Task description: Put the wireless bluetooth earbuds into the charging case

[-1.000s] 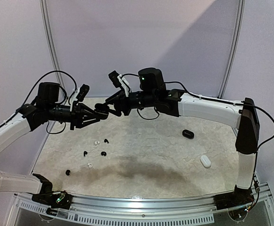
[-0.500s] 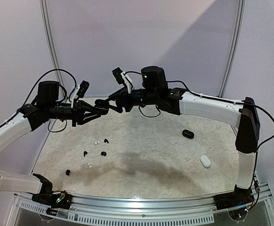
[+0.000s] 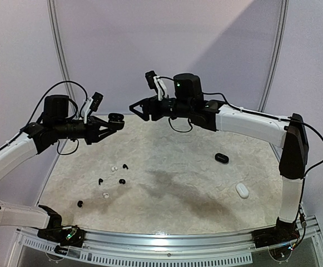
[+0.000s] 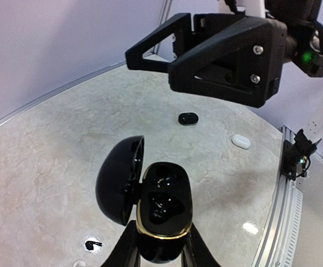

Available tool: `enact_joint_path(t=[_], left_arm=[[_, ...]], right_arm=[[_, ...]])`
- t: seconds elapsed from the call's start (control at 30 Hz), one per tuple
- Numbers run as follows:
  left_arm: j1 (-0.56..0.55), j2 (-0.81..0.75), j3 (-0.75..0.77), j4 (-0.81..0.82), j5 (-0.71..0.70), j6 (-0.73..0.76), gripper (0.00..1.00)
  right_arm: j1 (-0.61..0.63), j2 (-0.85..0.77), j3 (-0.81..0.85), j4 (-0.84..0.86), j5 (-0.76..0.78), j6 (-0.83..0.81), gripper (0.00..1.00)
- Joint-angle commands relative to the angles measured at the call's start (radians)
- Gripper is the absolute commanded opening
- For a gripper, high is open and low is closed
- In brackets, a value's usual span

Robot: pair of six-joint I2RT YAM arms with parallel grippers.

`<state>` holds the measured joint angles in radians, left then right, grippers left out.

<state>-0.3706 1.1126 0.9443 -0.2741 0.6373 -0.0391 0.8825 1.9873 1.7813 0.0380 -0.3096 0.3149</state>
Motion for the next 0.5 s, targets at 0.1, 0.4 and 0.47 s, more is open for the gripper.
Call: enact_joint_path(t=[0.1,0.4,0.47], left_arm=[[0.118,-0.011,0.041,-0.005,-0.013,-0.147,0.0],[0.261,-0.088,-0.011,0.007,-0.003,-0.147,0.0],[0.263,-0.107,-0.038,0.006,-0.006,-0.146,0.0]], right_arm=[[-0.001,0.086,0.108,-0.219,0.292,0.01,0.61],[0.068,0.41,0.372,-0.408,0.396,0.013,0.61],[0.092,0.485,0.44,-0.421,0.396,0.012,0.62]])
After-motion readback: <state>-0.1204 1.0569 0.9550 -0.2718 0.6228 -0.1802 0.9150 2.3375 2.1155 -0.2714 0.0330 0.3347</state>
